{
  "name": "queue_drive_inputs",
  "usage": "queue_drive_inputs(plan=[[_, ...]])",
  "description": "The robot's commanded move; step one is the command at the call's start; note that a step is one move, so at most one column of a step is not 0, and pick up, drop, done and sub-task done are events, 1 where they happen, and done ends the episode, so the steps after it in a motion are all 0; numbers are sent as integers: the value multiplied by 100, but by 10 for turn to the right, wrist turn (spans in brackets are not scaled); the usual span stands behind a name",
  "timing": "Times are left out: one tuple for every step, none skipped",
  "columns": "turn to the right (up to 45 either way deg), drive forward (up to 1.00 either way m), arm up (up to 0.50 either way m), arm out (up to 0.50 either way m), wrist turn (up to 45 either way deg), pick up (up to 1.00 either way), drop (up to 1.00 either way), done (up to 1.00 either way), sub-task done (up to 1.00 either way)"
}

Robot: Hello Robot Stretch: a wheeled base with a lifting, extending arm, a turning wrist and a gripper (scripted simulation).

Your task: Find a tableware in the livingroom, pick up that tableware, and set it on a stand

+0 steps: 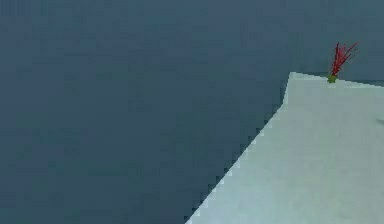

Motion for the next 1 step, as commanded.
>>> queue_drive_inputs(plan=[[330, 0, 0, 0, 0, 0, 0, 0, 0]])
